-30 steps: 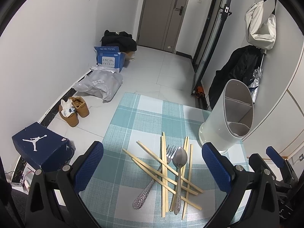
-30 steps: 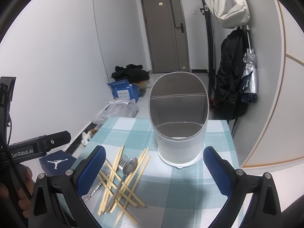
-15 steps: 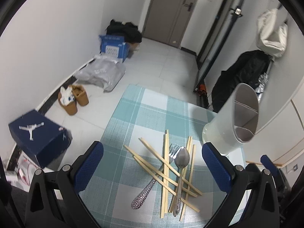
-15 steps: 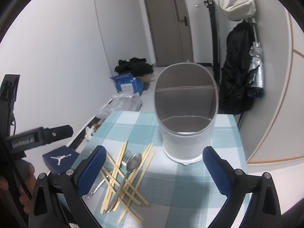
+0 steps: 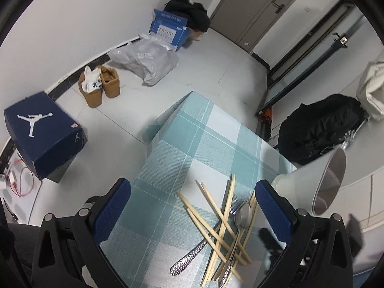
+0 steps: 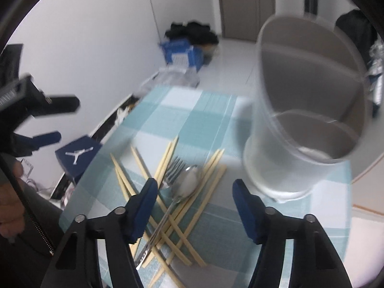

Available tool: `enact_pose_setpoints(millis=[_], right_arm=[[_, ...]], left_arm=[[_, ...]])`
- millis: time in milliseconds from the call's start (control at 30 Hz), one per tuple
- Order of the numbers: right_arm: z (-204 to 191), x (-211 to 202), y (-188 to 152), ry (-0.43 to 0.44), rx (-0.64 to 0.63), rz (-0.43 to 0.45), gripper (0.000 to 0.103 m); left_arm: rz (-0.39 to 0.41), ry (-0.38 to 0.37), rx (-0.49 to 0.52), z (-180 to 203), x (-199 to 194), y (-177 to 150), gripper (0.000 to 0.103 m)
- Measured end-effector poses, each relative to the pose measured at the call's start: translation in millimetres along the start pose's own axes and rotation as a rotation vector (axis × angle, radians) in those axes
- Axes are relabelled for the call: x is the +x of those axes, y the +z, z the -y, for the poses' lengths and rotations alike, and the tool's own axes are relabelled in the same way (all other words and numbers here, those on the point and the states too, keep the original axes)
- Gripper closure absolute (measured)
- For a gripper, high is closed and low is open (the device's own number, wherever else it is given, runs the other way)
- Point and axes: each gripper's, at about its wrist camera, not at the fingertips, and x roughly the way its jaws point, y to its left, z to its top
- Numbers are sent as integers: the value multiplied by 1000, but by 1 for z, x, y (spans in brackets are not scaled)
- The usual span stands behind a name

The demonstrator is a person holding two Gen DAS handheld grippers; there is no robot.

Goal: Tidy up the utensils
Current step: 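Lower the right tool onto the silver spoon and close it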

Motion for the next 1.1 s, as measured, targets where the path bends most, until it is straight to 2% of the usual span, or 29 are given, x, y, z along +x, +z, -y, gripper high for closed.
enact_pose_setpoints(millis=[100, 267, 367, 467, 533, 800, 1000, 1100], right_arm=[[5, 22, 1, 6, 13, -62, 51], [16, 40, 0, 42, 70, -135, 73], [18, 42, 1, 73, 80, -130, 77], [16, 45, 4, 77, 70, -124, 85], [15, 45, 5, 70, 59, -119, 97], [17, 38, 5, 93, 50, -104, 103], [18, 22, 6, 70, 26, -52, 103], [24, 9, 4, 66, 47, -8, 103]], left_arm=[[-12, -2, -14, -3, 5, 6, 1], [-45, -3, -22, -8, 14, 10, 1], [-60, 4, -21, -11, 18, 10, 1], [-73, 15, -18, -13, 21, 9, 1], [-88, 14, -22, -15, 23, 9, 1], [-87, 52, 6, -12, 26, 5, 1], [-170, 9, -13, -20, 35, -3, 1], [-183, -3, -13, -19, 35, -9, 1]])
